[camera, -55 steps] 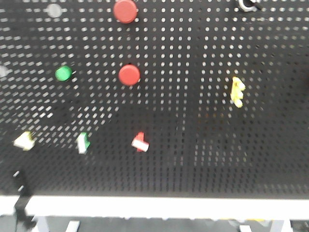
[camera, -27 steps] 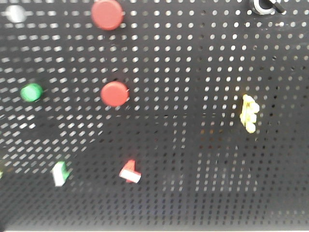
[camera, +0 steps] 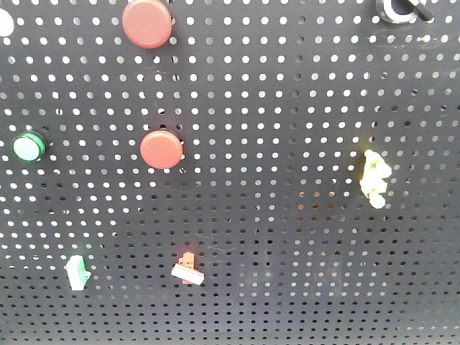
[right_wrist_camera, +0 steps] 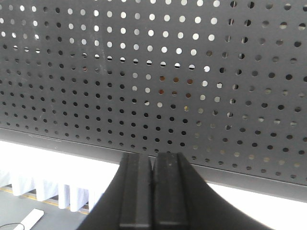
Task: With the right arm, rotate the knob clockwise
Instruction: 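Drive closer until the pegboard fills the view, arms still, then raise the right gripper to the silver knob, straddling its black bar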
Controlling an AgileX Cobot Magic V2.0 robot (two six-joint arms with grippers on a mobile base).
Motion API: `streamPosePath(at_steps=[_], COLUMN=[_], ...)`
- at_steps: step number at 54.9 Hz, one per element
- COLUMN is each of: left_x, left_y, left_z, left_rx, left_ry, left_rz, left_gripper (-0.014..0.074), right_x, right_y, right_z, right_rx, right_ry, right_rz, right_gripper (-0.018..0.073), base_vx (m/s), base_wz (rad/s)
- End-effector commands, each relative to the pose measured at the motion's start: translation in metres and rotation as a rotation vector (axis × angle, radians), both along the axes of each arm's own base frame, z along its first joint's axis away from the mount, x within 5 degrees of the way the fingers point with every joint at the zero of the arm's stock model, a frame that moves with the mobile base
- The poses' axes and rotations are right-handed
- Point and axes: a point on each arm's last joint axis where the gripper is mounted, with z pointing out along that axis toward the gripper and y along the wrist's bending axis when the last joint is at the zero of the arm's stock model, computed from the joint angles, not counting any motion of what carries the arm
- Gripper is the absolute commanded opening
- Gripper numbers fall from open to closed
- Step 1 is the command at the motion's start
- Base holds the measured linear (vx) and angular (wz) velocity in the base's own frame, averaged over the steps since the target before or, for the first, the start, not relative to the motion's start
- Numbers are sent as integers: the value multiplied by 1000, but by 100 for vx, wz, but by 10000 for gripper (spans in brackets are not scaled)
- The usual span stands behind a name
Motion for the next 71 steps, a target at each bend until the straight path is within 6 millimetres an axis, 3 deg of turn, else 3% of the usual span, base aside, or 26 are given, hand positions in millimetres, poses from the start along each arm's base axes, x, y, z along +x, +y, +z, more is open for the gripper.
streamPosePath(at_steps=[1, 6, 11, 18, 27, 34, 42, 53, 61, 66, 71], left_x=[2, 2, 2, 2, 2, 2, 2, 2, 2, 2, 2], left_y=[1, 1, 1, 1, 1, 1, 1, 1, 1, 1, 1], left_z=[5, 5, 5, 5, 5, 5, 5, 5, 5, 5, 5], left_rx=[-14, -14, -14, -14, -14, -14, -14, -14, -14, -14, -14], left_ry=[-85, -85, -85, -85, -85, -85, -85, -85, -85, -85, -85], left_rz=[13, 13, 13, 13, 13, 13, 13, 13, 13, 13, 13], left_gripper=[-6, -6, -6, -6, -6, -6, -6, -6, -6, -6, -6], right_x=[-4, -11, -20, -27, -1, 23, 43, 67, 92, 103, 109], right_y=[-2, -5, -7, -7, 0, 6, 12, 20, 52, 78, 97], right_z=[26, 53, 94, 188, 295, 341, 360, 353, 341, 337, 336], right_rx=[85, 214, 178, 125, 94, 86, 115, 78, -202, -502, -672], right_ry=[-238, -351, -415, -492, -491, -456, -420, -334, -246, -298, -377], right_rz=[-10, -3, -4, -10, -7, 1, 19, 36, 178, 269, 316], right_gripper=[-8, -8, -8, -8, -8, -8, -8, -8, -8, -8, -8], base_vx=[0, 0, 0, 0, 0, 0, 0, 0, 0, 0, 0], base_wz=[0, 0, 0, 0, 0, 0, 0, 0, 0, 0, 0])
